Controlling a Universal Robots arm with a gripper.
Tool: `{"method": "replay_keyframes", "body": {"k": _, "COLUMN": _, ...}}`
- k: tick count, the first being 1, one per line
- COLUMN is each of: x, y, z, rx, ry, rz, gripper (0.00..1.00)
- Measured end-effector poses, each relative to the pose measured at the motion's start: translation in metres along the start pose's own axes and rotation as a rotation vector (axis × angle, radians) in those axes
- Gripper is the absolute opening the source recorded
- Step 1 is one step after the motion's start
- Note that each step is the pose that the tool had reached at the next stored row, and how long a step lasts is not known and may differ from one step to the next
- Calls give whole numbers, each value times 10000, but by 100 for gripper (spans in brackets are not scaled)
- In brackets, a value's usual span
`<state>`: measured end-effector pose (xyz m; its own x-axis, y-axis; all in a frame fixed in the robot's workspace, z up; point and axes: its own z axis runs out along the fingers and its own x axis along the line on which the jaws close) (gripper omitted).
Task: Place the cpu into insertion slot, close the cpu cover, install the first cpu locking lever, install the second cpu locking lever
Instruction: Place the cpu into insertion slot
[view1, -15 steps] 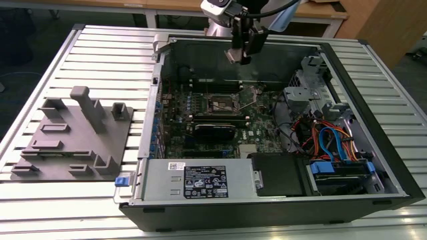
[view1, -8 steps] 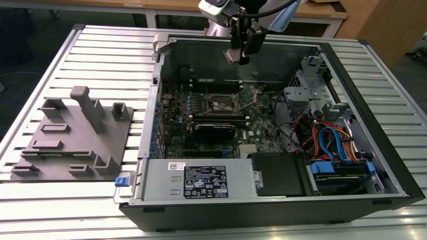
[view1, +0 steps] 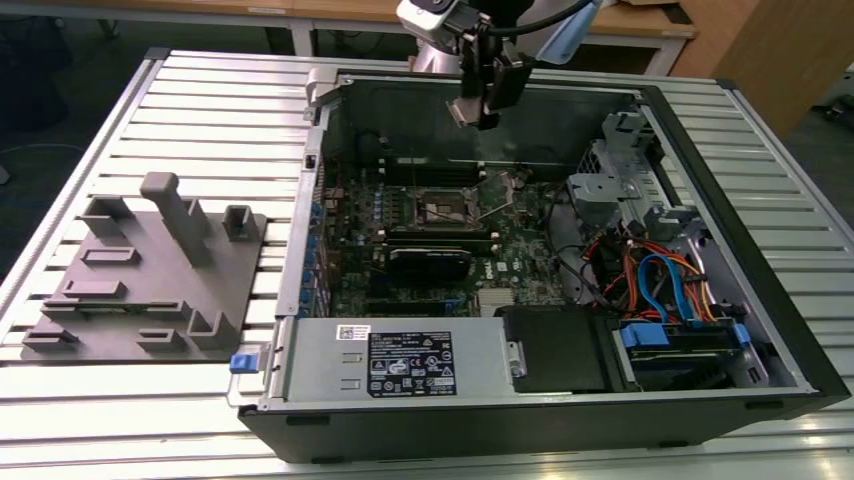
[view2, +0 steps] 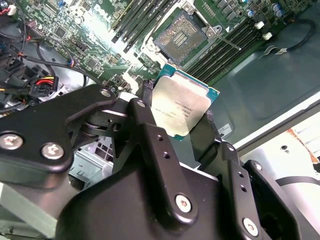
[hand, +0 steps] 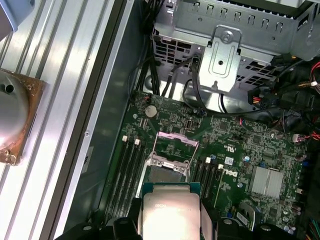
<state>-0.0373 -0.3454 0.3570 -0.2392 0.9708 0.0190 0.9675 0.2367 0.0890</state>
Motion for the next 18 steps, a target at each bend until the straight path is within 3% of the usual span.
{"method": "replay_keyframes", "body": {"k": 7, "x": 4, "y": 1, "z": 7, "rx": -13, "ry": -62, "rz": 695, "gripper": 54}}
{"method": "replay_keyframes", "body": {"k": 13, "x": 5, "y": 1, "z": 9, "rx": -14, "ry": -67, "rz": 742, "gripper": 54}}
{"method": "replay_keyframes", "body": {"k": 18, "x": 5, "y": -4, "z": 64, "rx": -16, "ry": -79, "rz": 868, "gripper": 54}}
